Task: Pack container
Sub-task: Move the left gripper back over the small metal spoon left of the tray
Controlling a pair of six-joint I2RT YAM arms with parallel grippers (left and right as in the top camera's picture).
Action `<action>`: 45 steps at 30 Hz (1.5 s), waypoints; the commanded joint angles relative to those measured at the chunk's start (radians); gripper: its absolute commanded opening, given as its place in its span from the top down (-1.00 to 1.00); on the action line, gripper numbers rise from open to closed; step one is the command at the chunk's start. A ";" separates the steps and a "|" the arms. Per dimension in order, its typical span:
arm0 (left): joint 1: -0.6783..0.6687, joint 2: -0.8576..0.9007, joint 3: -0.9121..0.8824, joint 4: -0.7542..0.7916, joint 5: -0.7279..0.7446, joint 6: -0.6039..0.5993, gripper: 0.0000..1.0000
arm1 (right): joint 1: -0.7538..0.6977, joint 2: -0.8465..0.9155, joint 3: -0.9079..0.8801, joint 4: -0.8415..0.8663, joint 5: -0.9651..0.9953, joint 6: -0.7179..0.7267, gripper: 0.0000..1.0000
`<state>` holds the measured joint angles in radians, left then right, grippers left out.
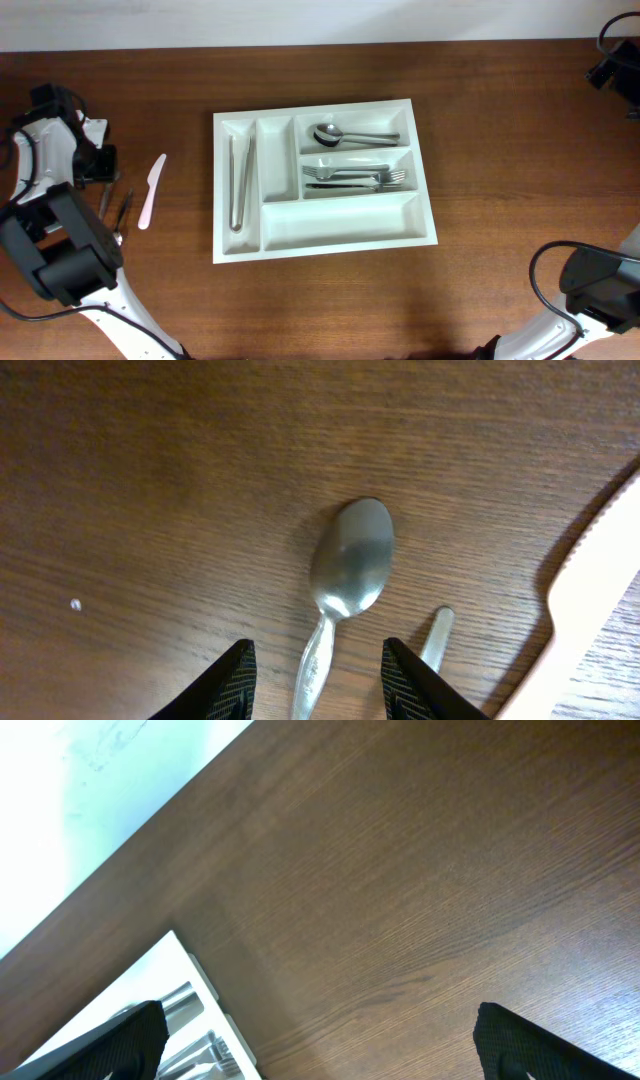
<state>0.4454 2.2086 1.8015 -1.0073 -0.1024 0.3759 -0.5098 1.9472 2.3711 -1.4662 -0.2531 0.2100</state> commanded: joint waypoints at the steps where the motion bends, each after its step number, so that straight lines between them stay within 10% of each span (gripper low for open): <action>1: 0.018 0.003 -0.004 0.014 0.059 0.055 0.15 | -0.001 -0.005 -0.004 0.000 -0.004 0.008 -0.97; 23: 0.018 0.134 -0.004 0.037 0.062 0.118 0.43 | -0.001 -0.005 -0.004 0.000 -0.004 0.008 -0.98; 32: -0.010 0.132 -0.003 -0.016 0.062 0.089 0.96 | -0.001 -0.005 -0.004 0.000 -0.004 0.008 -0.97; 45: -0.043 0.056 0.093 -0.151 0.053 0.062 0.96 | -0.001 -0.005 -0.004 0.000 -0.004 0.008 -0.97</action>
<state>0.4023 2.3062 1.8431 -1.1446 -0.0586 0.4641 -0.5098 1.9472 2.3711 -1.4666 -0.2531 0.2104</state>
